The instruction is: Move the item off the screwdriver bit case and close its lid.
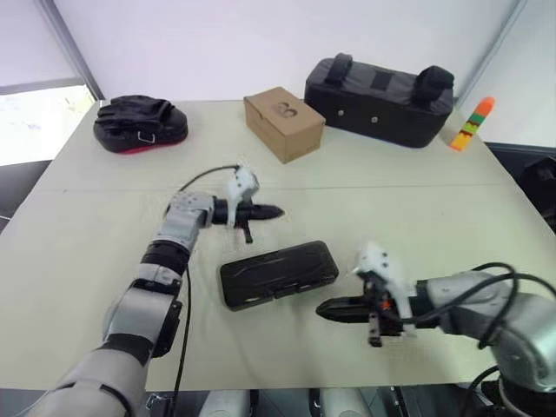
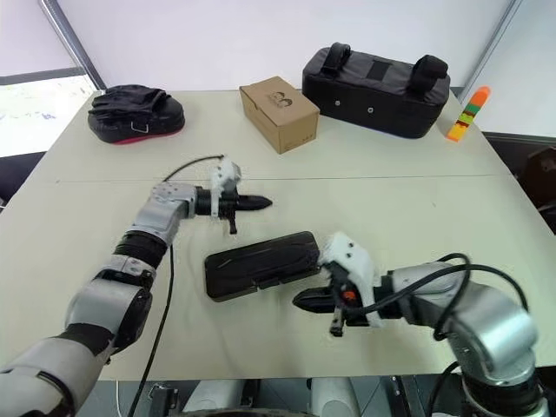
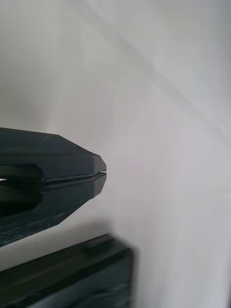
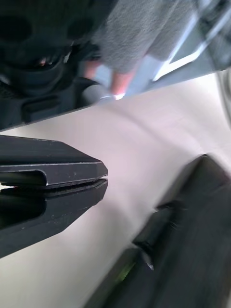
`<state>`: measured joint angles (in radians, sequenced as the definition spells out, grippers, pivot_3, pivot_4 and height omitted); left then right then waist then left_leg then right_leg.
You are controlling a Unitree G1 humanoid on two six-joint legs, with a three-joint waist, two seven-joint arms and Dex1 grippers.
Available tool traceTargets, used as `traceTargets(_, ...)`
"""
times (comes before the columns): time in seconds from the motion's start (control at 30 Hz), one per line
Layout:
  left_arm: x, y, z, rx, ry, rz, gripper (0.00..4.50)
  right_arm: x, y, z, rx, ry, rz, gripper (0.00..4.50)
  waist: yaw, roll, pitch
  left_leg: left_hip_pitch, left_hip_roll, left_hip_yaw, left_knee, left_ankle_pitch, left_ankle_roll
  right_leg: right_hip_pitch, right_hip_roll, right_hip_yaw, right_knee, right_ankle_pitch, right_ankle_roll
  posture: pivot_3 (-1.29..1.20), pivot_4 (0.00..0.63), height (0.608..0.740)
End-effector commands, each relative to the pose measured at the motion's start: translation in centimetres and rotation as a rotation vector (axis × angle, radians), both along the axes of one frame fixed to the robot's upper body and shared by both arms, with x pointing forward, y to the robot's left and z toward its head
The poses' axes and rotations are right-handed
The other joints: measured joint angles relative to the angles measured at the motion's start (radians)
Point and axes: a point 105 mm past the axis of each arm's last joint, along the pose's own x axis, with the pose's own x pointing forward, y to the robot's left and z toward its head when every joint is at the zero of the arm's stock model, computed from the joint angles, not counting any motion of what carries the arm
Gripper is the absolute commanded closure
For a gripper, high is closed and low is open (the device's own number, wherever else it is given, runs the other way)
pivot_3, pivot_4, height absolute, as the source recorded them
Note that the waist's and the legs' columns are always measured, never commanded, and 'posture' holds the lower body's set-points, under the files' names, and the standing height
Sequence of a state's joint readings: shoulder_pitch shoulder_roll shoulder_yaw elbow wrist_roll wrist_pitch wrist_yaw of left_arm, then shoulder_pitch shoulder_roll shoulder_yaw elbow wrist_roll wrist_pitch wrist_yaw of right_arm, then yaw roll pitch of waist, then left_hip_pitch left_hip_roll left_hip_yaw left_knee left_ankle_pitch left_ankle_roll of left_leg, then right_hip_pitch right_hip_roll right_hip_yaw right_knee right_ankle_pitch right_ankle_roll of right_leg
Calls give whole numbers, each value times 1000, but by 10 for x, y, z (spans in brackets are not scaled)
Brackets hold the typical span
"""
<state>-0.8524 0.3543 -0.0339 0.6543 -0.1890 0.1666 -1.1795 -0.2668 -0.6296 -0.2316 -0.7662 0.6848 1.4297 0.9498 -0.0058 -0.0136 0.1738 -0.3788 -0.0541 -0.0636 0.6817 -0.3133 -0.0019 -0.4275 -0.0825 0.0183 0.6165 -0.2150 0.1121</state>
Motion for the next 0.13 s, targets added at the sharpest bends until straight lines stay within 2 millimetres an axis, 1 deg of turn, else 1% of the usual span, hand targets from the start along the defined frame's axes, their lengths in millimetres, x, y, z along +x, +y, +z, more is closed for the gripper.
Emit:
traceTargets(0.03, -7, 30, 33, -115, -36, 112, 4500, 41, -31, 27, 109, -130, -201, 4473, -9, 0, 0, 1, 0, 0, 0, 0, 0, 0, 0, 0, 1, 0, 0, 0, 150, 740)
traceTargets(0.13, -20, 54, 36, -121, -37, 203, 4500, 69, -50, 31, 116, -192, -316, 4473, -8, 1, 0, 3, 0, 1, -3, 0, 0, 0, 0, 2, 1, 0, 0, 0, 150, 740)
